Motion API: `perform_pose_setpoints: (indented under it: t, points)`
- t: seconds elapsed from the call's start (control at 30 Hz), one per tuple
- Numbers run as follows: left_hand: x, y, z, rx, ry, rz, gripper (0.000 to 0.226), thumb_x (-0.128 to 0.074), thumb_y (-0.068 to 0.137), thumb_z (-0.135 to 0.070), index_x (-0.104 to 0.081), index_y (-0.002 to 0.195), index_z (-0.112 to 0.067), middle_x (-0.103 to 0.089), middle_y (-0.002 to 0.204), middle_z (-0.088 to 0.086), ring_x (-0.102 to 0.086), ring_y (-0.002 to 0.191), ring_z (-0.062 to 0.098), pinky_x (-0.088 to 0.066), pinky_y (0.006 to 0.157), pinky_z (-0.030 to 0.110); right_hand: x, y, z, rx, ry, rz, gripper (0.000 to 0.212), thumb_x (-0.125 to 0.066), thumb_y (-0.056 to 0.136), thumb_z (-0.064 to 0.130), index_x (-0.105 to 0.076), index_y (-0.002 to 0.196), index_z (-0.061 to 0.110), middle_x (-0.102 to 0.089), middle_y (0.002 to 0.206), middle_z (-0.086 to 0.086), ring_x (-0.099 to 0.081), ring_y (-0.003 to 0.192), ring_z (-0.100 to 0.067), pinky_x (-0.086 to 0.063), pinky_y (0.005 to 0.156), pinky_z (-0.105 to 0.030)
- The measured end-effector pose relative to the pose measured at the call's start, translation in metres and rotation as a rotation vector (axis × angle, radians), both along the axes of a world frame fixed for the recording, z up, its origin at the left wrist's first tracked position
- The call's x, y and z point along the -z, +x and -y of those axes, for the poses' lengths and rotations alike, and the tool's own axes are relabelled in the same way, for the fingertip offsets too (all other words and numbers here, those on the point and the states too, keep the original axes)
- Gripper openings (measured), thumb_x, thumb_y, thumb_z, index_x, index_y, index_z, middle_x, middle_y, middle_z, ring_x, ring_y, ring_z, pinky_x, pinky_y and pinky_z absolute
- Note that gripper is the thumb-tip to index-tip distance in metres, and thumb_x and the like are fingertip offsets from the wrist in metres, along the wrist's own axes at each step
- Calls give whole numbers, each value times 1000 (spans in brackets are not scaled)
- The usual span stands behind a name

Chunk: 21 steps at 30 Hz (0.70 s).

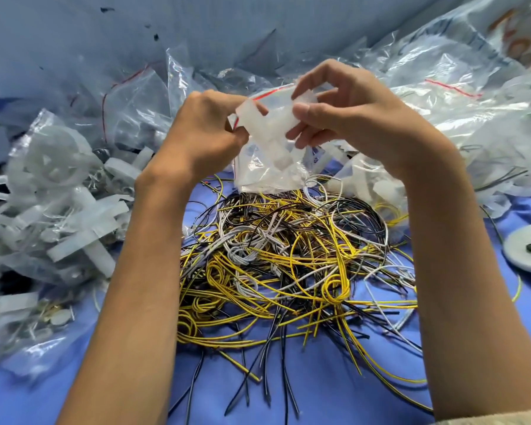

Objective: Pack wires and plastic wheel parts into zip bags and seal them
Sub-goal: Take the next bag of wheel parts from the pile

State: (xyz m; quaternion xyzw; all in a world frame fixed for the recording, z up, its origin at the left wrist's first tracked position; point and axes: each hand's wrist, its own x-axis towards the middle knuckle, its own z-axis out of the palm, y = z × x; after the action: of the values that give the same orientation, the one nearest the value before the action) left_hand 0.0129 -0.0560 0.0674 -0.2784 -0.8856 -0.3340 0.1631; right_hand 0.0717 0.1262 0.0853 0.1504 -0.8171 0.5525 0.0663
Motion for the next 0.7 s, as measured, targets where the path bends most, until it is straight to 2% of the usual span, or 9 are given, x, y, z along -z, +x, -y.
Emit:
perform_pose_setpoints:
  t: [0.1,0.2,0.27,0.4,0.57,0.7]
  points:
    - [-1,1,-1,-19,32,-13,39,-56,79,-2,-71,111,-20,-53,62,-15,-56,61,16,-41,67,14,8,-7,-5,106,108,-7,13,-62,89,9,-54,97,14,-69,82,-9,-66,70,-15,-54,80,-37]
    - [-1,2,-4,-36,44,-13,40,-56,81,-2,-69,114,-22,-48,65,-14,-53,60,1,-37,66,6,13,-12,-8,221,239,-48,15,-70,84,14,-62,96,10,-70,78,-6,-69,69,-14,-55,74,-31]
    - [-2,3,-5,-22,38,-7,43,-55,81,0,-69,115,-22,-49,67,-14,-50,53,-7,-32,62,-2,13,-13,-10,272,281,-70,17,-71,83,19,-65,96,10,-72,78,-5,-70,68,-11,-57,71,-27]
    - [-3,3,-7,-14,19,-21,45,-54,79,1,-69,115,-21,-49,66,-14,-48,51,-2,-30,61,-4,14,-13,-10,289,290,-63,14,-68,86,17,-68,99,13,-72,80,-2,-70,64,-7,-58,69,-24]
    - [-2,4,-9,6,7,-28,46,-53,78,2,-69,115,-22,-49,67,-15,-48,53,-4,-31,61,-3,15,-16,-7,348,338,-82,6,-69,85,21,-69,87,15,-72,74,-2,-68,57,-7,-60,70,-37]
    - [-2,5,-10,9,19,-44,46,-52,79,2,-69,115,-22,-51,73,-11,-49,56,-3,-33,65,-3,17,-20,-1,506,394,-150,32,-69,82,42,-71,72,12,-71,66,-2,-67,52,-8,-59,65,-36]
